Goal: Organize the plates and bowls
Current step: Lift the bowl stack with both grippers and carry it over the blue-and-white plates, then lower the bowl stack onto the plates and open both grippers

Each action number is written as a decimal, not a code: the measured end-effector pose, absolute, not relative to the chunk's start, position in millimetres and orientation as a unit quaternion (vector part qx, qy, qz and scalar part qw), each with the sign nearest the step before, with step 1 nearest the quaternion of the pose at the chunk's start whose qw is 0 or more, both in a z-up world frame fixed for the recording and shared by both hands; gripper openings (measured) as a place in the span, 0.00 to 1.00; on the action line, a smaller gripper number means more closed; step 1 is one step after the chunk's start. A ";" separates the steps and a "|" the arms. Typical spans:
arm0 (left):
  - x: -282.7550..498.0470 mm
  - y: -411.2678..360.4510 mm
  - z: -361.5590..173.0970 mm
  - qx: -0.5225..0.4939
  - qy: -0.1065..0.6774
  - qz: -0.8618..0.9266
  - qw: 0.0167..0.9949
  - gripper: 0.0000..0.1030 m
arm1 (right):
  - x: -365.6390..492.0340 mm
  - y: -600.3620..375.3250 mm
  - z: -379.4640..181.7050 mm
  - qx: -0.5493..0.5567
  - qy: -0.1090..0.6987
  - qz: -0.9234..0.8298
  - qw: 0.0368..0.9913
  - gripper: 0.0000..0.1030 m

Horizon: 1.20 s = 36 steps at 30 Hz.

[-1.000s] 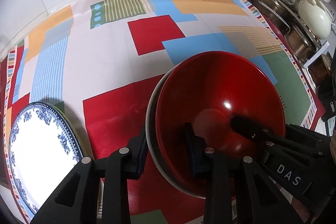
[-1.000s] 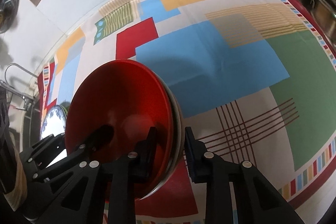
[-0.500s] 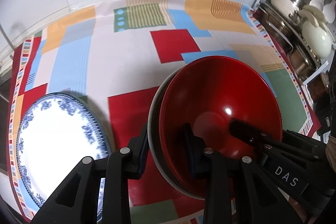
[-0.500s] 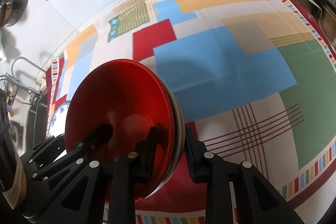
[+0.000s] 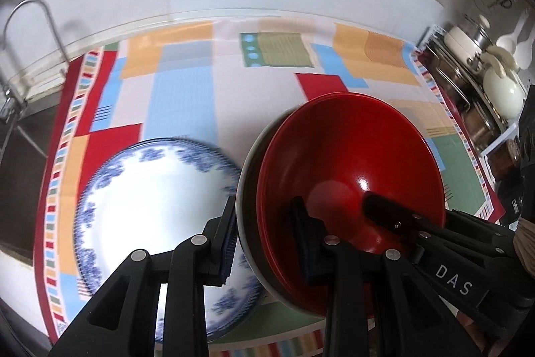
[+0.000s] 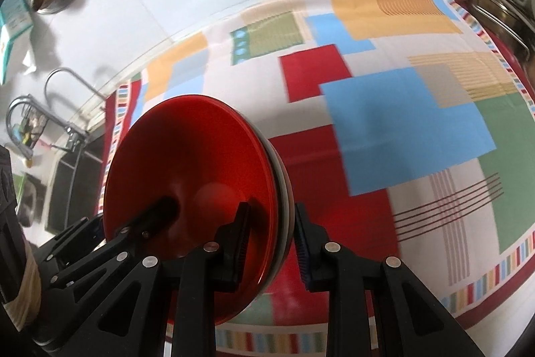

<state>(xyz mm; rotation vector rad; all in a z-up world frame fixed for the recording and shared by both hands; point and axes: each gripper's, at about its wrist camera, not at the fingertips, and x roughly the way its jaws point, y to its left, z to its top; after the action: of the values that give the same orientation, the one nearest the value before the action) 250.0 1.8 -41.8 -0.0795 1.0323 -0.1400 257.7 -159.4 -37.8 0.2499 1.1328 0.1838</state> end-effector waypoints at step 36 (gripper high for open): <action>239.2 137.9 -80.1 -0.102 0.533 -0.002 0.840 0.30 | 271.8 -9.7 -72.6 0.061 0.587 0.153 0.793 0.26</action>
<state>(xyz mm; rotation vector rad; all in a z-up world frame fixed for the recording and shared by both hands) 239.2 137.9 -80.1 -0.2153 1.1263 -0.0049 271.8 -9.7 -72.6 0.1305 1.2628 0.3299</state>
